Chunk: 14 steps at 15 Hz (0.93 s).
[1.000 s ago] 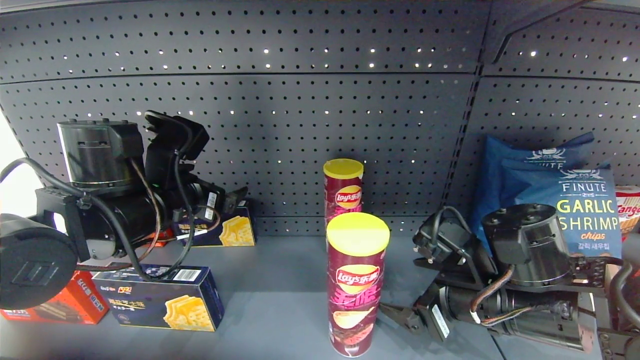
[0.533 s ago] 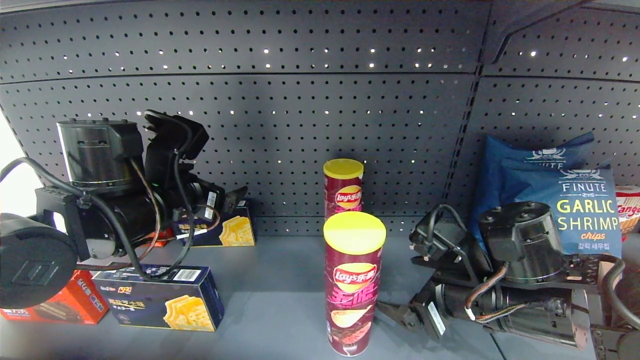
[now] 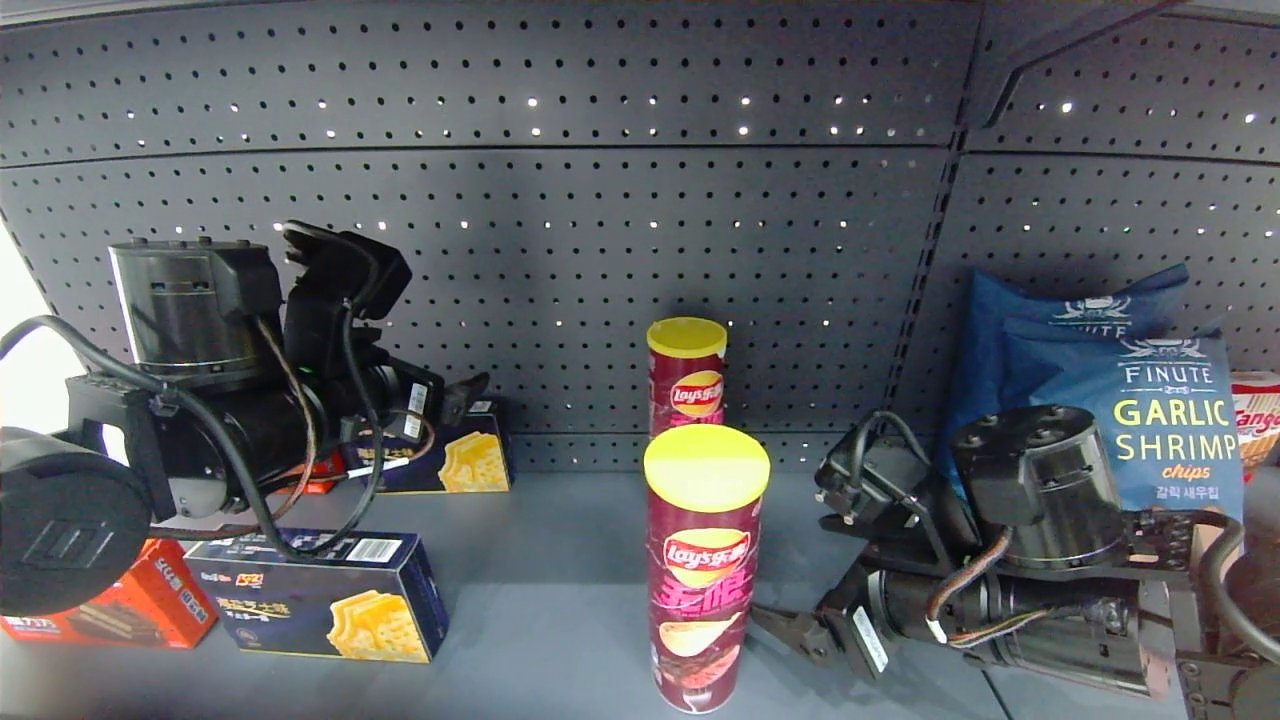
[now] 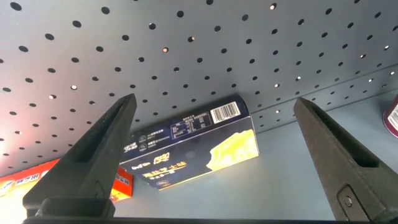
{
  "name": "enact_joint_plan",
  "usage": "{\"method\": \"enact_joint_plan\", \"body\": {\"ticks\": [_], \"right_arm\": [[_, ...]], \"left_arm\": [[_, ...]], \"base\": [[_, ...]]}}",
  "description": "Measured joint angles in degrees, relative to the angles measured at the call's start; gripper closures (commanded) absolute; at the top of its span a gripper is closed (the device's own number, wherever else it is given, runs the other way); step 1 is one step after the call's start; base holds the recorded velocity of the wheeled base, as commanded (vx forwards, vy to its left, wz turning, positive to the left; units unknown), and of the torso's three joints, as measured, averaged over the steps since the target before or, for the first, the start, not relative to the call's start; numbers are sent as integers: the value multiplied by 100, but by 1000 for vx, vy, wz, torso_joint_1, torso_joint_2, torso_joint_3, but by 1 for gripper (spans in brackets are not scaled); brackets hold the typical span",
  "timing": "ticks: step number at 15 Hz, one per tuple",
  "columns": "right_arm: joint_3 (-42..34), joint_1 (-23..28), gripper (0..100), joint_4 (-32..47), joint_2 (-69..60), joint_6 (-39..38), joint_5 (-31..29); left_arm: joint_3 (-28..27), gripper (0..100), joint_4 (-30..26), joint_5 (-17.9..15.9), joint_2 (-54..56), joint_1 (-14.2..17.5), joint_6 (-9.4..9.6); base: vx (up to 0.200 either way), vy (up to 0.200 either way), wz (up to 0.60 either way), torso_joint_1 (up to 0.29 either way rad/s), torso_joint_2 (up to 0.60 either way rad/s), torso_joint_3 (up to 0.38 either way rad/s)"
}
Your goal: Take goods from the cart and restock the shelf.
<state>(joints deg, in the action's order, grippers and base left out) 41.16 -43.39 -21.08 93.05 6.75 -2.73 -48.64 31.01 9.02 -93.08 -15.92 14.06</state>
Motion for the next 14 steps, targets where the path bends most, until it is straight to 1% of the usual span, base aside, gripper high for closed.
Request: {"method": "enact_joint_plan", "body": {"ticks": [4,6,9,10,12,13,14], "right_arm": [[-69,30,0,-2,-96,-13,-9],[-135,83,0,0,-375,-44,-68],[-240,343,0,-38,-990,-60,-162],[-296,518,0,-56,-1257,-57,-169],[-511,919,0,-65,-1866,-55,-176],[-677,1128,0,-67,-2191,-44,-183],[-861,1352,0,-60,-2500,-33,-187]], "left_arm": [[11,0,-1,-7,16,0,1],[13,0,-17,-16,173,2,0],[90,0,-63,-24,573,2,-12],[178,0,-69,-29,746,2,-60],[402,0,-80,-49,1143,0,-262],[529,0,-94,-79,1353,-4,-374],[653,0,-94,-177,1543,-4,-432]], "base": [[0,0,0,0,0,0],[0,0,0,0,0,0],[0,0,0,0,0,0],[0,0,0,0,0,0],[0,0,0,0,0,0],[0,0,0,0,0,0],[0,0,0,0,0,0]]}}
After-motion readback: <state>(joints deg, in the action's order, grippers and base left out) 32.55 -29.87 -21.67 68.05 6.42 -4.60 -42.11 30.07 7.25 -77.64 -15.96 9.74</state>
